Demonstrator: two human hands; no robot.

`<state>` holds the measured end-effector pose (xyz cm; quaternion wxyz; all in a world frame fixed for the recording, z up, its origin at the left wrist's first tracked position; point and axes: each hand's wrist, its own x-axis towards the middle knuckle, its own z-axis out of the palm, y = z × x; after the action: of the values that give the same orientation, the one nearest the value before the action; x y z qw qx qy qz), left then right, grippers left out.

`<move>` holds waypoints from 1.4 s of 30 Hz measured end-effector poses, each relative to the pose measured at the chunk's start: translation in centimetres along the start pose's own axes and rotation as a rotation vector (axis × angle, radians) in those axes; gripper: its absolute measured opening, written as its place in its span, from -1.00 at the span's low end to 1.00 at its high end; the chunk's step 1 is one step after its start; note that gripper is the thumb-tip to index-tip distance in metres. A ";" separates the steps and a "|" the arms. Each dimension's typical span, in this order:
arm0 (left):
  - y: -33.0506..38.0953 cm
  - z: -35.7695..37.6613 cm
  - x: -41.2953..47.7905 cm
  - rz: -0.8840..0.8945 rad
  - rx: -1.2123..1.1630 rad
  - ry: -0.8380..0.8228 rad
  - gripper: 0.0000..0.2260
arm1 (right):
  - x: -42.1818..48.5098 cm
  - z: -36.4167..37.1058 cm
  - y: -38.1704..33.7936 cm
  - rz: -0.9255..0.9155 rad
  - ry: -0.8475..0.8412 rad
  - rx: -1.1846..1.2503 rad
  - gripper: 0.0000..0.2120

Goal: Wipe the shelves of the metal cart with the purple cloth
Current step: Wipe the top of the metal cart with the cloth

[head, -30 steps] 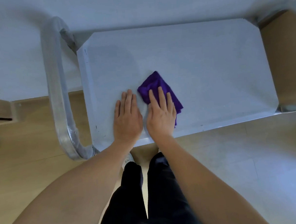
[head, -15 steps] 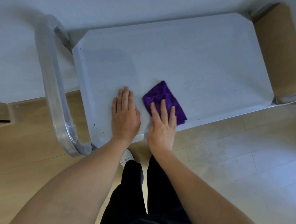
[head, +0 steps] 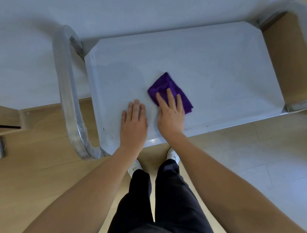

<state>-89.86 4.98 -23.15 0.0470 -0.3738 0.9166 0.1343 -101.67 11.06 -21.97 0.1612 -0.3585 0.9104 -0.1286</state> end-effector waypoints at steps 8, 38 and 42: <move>-0.6 -3.0 0.7 0.101 -0.029 -0.218 -0.40 | 0.7 -3.3 4.3 0.016 -0.091 -0.055 -0.49; 0.3 -4.2 0.9 -0.016 -0.135 -0.266 -0.36 | 11.0 -2.9 0.3 -0.367 -0.155 -0.136 -0.50; 0.2 -4.0 0.9 -0.028 -0.155 -0.236 -0.37 | 15.0 -4.6 1.0 -0.137 -0.136 -0.082 -0.52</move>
<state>-90.61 3.36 -19.42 0.1275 -0.3706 0.8862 0.2470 -114.41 1.84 -21.16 0.1986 -0.4340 0.8754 -0.0773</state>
